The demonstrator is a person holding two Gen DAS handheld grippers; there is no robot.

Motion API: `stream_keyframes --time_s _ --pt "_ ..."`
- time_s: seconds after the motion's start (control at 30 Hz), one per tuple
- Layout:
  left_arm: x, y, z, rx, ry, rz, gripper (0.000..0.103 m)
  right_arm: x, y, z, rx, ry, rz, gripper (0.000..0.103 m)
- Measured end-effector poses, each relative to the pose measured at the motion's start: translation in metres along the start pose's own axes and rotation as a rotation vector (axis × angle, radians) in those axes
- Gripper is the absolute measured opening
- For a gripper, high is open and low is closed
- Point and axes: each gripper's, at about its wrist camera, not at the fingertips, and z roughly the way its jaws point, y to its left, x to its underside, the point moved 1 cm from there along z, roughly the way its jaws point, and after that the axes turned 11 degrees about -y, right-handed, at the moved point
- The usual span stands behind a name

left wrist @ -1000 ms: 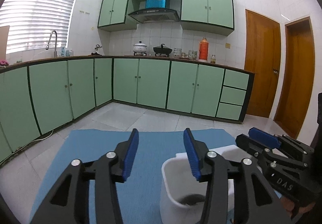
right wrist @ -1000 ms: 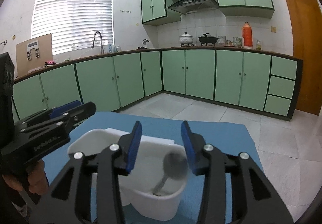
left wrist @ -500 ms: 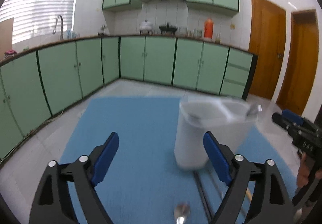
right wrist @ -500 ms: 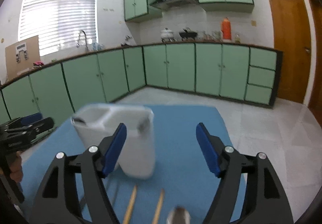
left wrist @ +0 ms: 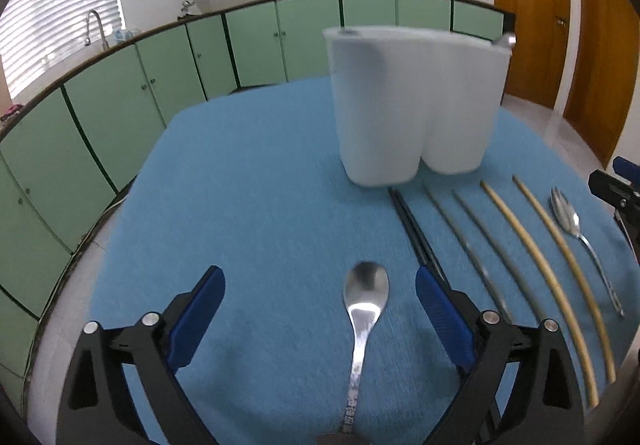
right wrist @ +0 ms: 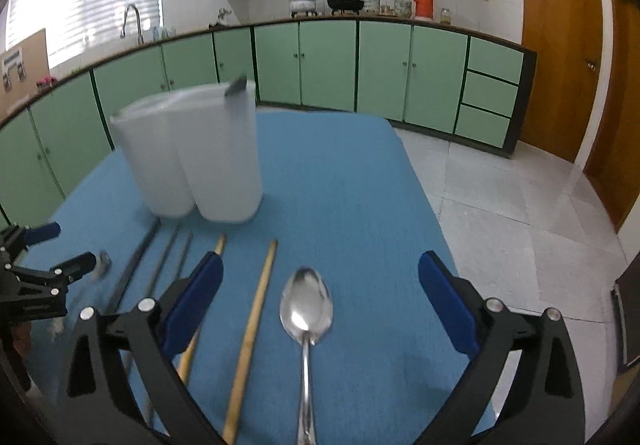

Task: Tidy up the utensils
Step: 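Move left tool to the flower-handled spoon while right tool reaches the large silver spoon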

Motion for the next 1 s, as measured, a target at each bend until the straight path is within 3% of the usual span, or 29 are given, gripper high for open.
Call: stream_keyframes --time_s 0.33,0.57,0.9,1.0 --pt "0.012 0.003 0.016 0.002 0.066 -0.041 0.094 0.008 -0.003 0.004 -0.011 0.025 0.007 0.096" --pt "0.003 0.016 0.025 0.018 0.084 -0.095 0.087 0.004 -0.007 0.007 -0.017 0.031 0.020 0.096" --pt "-0.003 0.010 0.032 0.082 0.102 -0.046 0.060 0.003 -0.012 0.011 -0.012 0.035 0.029 0.096" --pt "-0.003 0.007 0.030 0.099 0.095 -0.038 0.044 0.003 -0.014 0.012 -0.010 0.038 0.033 0.096"
